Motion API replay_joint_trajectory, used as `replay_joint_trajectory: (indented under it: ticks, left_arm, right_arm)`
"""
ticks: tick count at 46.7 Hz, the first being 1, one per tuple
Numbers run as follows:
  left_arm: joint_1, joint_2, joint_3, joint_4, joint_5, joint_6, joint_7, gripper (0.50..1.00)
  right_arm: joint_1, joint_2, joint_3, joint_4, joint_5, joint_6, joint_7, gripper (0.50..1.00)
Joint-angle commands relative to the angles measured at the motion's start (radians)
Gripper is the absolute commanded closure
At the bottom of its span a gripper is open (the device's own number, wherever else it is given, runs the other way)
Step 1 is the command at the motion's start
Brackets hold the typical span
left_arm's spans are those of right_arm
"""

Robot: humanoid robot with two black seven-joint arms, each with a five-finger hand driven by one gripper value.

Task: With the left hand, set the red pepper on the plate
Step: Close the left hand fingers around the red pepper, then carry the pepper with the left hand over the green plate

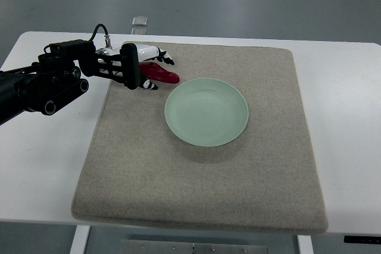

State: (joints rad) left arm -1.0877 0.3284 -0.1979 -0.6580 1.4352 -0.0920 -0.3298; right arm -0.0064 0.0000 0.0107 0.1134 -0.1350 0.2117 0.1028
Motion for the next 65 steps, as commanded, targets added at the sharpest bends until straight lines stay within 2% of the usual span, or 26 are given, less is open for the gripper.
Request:
replay_joint_trajectory:
  ticks: [1, 8, 13, 34, 65]
  left_arm:
    - [-0.001, 0.001, 0.002, 0.000, 0.005, -0.002, 0.000, 0.859]
    - [-0.005, 0.001, 0.002, 0.001, 0.005, -0.003, 0.000, 0.956]
    - [-0.006, 0.001, 0.002, 0.001, 0.005, -0.003, 0.000, 1.000]
    - [-0.011, -0.005, -0.021, -0.006, -0.016, 0.001, 0.000, 1.000]
    - [-0.003, -0.006, -0.035, -0.282, -0.029, -0.012, 0.000, 1.000]
  right_arm:
    - [0.000, 0.000, 0.000, 0.000, 0.000, 0.000, 0.000, 0.572]
    - [0.000, 0.000, 0.000, 0.000, 0.000, 0.000, 0.000, 0.570]
    - [-0.001, 0.000, 0.000, 0.000, 0.000, 0.000, 0.000, 0.572]
    - [-0.001, 0.000, 0.000, 0.000, 0.000, 0.000, 0.000, 0.572]
    - [0.000, 0.000, 0.000, 0.000, 0.000, 0.000, 0.000, 0.572]
